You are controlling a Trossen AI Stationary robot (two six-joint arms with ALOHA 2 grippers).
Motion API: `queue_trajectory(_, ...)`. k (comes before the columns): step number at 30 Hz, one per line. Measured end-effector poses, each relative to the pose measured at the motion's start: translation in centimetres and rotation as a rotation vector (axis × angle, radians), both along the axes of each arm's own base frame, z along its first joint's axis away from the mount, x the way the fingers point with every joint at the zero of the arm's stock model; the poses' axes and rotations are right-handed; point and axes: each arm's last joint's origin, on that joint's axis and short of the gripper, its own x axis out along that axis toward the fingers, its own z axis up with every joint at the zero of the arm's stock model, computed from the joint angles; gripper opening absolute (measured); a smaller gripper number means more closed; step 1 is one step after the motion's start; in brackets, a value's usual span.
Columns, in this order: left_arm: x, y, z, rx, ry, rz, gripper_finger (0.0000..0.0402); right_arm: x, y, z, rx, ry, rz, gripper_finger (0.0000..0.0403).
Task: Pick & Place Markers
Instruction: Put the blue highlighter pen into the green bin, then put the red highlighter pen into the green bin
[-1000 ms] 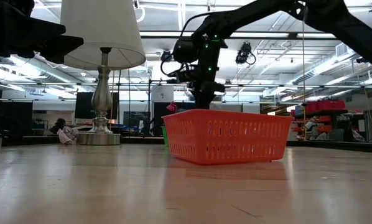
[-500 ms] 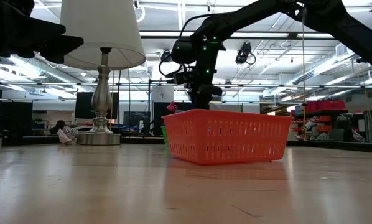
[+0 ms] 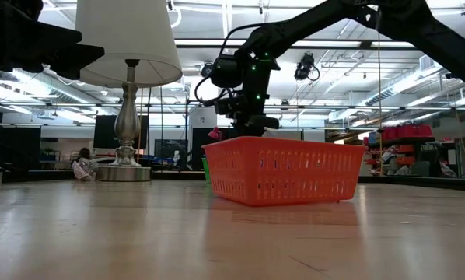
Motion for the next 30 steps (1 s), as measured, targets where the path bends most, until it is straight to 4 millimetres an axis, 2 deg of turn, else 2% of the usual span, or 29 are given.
queue_trajectory(11,0.0,0.0,0.0,0.000,0.000,0.000,0.0273,0.1,0.2,0.0,-0.006,0.008,0.033,0.0137)
queue_trajectory(21,0.0,0.0,0.0,0.000,0.000,0.000,0.0273,0.1,0.3,0.0,-0.004,0.008,0.030,0.0131)
queue_trajectory(27,0.0,0.0,0.0,0.000,-0.001,0.000,0.0273,-0.2,0.5,0.3,0.033,-0.013,-0.132,0.0119)
queue_trajectory(30,0.0,0.0,0.0,0.000,0.000,0.000,0.0273,-0.6,0.7,1.5,0.045,-0.047,-0.256,0.0115)
